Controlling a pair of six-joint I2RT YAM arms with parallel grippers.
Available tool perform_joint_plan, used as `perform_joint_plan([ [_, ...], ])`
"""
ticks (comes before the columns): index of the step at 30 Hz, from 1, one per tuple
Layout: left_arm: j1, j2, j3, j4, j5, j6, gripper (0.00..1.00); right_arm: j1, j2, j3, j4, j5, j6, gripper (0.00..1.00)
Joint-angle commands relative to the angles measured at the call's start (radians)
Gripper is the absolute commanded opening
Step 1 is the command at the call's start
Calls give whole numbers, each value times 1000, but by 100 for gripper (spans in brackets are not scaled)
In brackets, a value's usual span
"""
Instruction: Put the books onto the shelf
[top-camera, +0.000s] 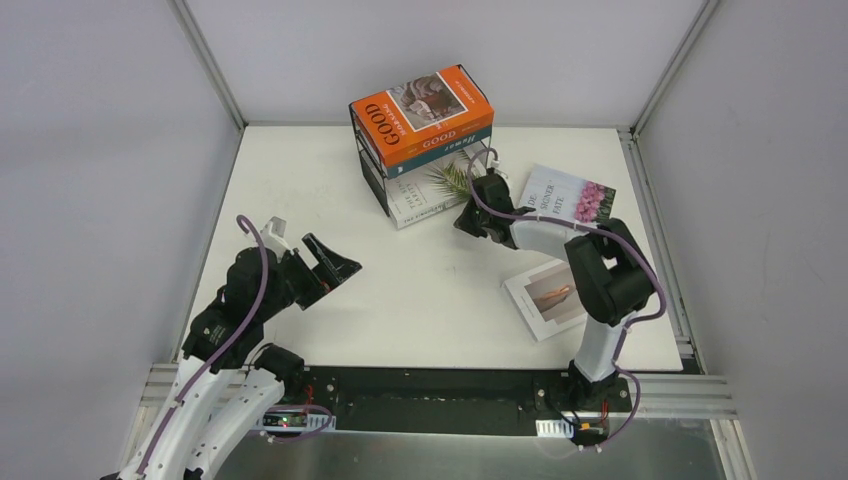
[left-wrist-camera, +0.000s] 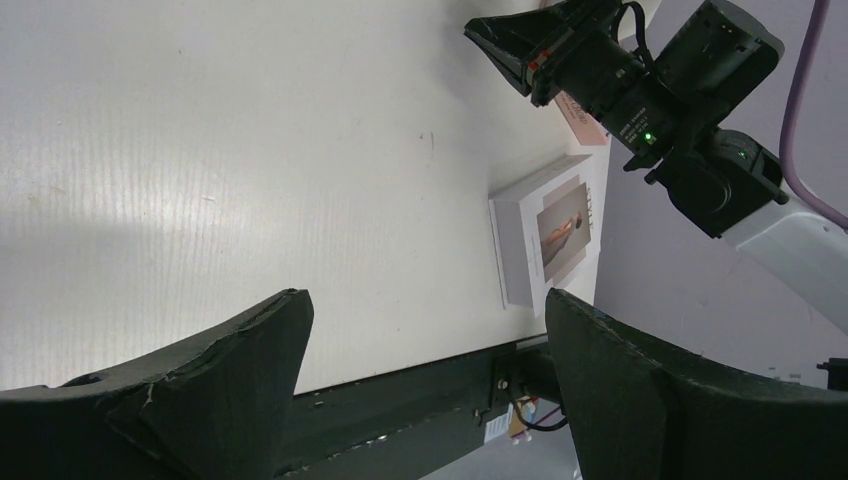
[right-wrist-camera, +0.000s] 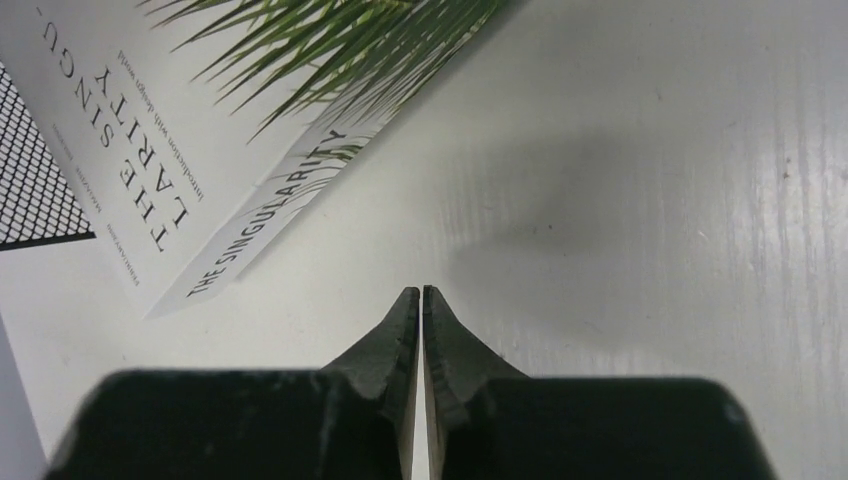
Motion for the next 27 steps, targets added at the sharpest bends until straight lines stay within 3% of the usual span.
perform_joint_plan([
  [1, 0, -5, -9, 25, 2, 0, 90, 2, 41, 79, 9, 51, -42, 7],
  [5, -1, -22, -14, 24, 2, -4, 90, -1, 91, 120, 41, 95, -15, 0],
  [13, 0, -34, -8, 19, 8, 0, 90, -7, 161, 91, 246, 111, 139, 0],
  [27, 0, -81, -6, -34, -1, -8, 90, -6, 252, 168, 351, 78, 212, 0],
])
